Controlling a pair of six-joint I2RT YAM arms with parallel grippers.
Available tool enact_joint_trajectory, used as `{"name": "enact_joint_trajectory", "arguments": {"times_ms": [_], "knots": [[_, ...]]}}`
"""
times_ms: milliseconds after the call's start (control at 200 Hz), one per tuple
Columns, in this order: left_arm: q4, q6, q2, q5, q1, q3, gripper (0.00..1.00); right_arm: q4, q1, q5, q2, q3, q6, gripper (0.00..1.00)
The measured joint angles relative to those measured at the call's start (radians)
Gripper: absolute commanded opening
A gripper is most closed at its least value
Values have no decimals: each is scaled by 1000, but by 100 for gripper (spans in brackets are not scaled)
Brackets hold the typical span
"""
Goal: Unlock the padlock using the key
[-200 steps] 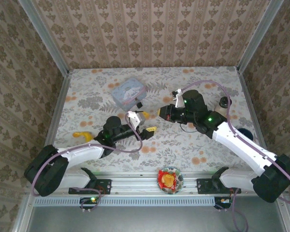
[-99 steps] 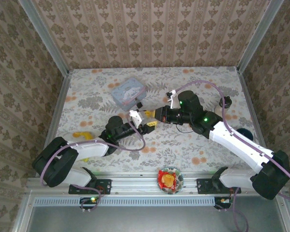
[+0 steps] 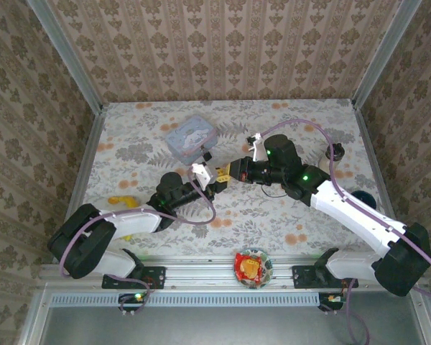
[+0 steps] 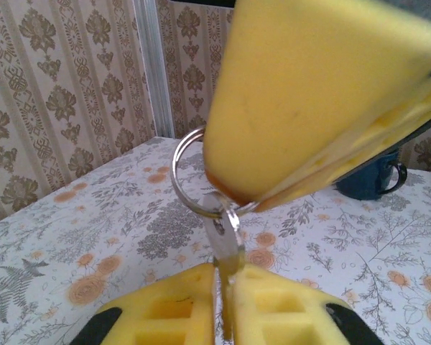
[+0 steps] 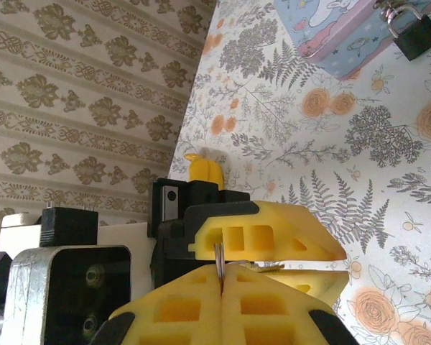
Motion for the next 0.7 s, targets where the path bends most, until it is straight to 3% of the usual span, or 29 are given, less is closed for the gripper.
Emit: {"name": "enact_joint_trajectory", "arguments": {"times_ms": [130, 425, 700], "knots": [[-19, 3, -19, -8, 0, 0, 2, 2, 0, 0, 1, 0, 0, 0], [-98, 3, -68, -23, 0, 0, 0, 6, 3, 0, 2, 0, 0, 0], [-278, 45, -147, -38, 0, 21, 0, -4, 5, 3, 7, 0, -11, 20]]}}
